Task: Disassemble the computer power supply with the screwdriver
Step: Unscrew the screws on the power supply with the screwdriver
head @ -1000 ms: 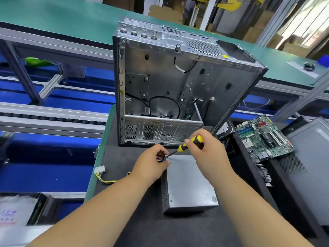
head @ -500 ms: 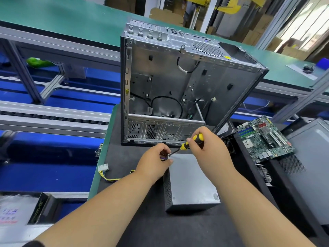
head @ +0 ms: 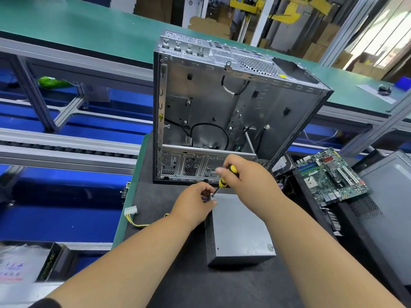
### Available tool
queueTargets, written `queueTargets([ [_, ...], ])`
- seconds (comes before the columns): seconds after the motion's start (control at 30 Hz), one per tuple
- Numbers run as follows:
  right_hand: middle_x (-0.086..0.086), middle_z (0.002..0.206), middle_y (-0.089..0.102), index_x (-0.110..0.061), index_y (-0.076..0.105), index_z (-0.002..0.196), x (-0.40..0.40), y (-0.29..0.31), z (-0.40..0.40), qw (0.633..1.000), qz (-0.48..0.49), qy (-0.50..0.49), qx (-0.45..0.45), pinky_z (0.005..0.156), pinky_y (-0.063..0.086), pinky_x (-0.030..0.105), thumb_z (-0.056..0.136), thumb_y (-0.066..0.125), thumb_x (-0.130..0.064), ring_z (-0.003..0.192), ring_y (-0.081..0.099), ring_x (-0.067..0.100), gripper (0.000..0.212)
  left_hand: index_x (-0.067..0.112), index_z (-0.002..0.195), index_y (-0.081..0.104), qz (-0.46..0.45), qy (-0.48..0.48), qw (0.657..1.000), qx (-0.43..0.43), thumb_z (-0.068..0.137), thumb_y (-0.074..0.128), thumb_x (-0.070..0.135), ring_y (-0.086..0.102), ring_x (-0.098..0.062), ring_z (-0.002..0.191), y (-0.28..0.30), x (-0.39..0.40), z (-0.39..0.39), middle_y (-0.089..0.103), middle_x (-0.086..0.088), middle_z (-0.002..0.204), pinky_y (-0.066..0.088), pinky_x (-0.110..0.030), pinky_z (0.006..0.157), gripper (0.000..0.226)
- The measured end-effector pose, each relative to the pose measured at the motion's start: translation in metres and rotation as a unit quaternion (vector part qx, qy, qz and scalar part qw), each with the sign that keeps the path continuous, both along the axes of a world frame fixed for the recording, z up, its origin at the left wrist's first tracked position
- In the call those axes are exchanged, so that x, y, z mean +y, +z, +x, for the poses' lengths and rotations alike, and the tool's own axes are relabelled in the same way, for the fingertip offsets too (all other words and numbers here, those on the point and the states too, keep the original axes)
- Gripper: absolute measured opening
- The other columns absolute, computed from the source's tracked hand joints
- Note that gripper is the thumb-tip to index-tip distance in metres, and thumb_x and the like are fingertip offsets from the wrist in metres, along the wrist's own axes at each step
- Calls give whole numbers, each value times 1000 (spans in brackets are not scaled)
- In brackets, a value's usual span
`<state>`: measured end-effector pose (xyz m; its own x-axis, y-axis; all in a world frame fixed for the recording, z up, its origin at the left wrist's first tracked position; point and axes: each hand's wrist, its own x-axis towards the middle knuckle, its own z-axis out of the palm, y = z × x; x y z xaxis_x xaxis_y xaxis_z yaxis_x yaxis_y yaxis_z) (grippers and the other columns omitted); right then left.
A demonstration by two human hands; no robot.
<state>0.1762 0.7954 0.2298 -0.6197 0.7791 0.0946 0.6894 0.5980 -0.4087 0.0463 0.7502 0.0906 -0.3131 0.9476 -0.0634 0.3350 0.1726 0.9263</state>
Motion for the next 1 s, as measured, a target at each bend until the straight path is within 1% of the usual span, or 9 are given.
queueTargets([
  [0.13,-4,71,58,-26,48,93,5,0,1,1000,-25,-1,5,51,38,30,98,53,-29,59,50,15,7,41,84,59,-13,8,1000,6,81,77,24,63,-3,85,2,1,1,67,15,89,47,-17,74,25],
  [0.23,-1,75,59,-26,48,93,10,2,5,999,-48,8,16,53,38,32,91,54,-20,61,48,17,8,40,80,59,-17,14,1000,1,80,77,22,64,-7,85,3,2,2,67,12,87,49,-20,77,25],
  [0.3,-3,75,57,-25,49,88,11,2,7,999,-27,17,0,54,38,32,90,54,-26,64,49,18,5,41,78,59,-19,18,1000,-2,80,77,21,63,-6,83,3,1,3,68,13,86,48,-19,75,27],
  [0.43,-5,74,60,-26,50,88,18,3,6,998,5,34,-47,57,43,32,96,46,-56,69,54,14,32,48,73,60,-26,47,999,-2,79,77,23,63,-1,80,6,-1,8,68,15,82,43,-15,68,31],
  [0.6,-6,76,57,-24,49,95,27,5,10,998,-4,70,0,56,43,31,94,59,-31,67,53,13,13,43,75,60,-40,76,996,11,81,75,22,64,-2,83,10,-2,16,69,15,84,44,-16,69,26],
  [0.77,-7,89,55,-22,56,89,34,7,12,991,-14,135,-1,57,37,26,85,58,-16,72,51,14,7,34,83,61,-58,91,994,37,84,71,19,64,-7,88,15,-2,22,68,13,89,48,-21,78,19],
  [0.87,-7,83,53,-23,52,88,38,7,13,987,26,154,-38,55,34,28,89,56,-28,73,50,18,6,33,85,62,-66,104,991,46,85,70,19,63,-6,87,18,-3,25,67,14,88,47,-21,78,16],
  [0.93,-6,74,55,-24,51,86,42,8,10,986,61,142,-63,53,33,30,95,51,-48,70,52,18,26,35,83,60,-72,113,990,53,85,70,20,63,-5,86,20,-4,27,67,15,87,47,-21,76,18],
  [1.0,-5,73,58,-23,52,88,47,8,7,987,55,136,-67,53,34,30,97,47,-53,71,55,18,32,35,82,60,-76,118,989,51,85,69,21,63,-6,86,20,-4,28,67,14,87,48,-23,78,18],
])
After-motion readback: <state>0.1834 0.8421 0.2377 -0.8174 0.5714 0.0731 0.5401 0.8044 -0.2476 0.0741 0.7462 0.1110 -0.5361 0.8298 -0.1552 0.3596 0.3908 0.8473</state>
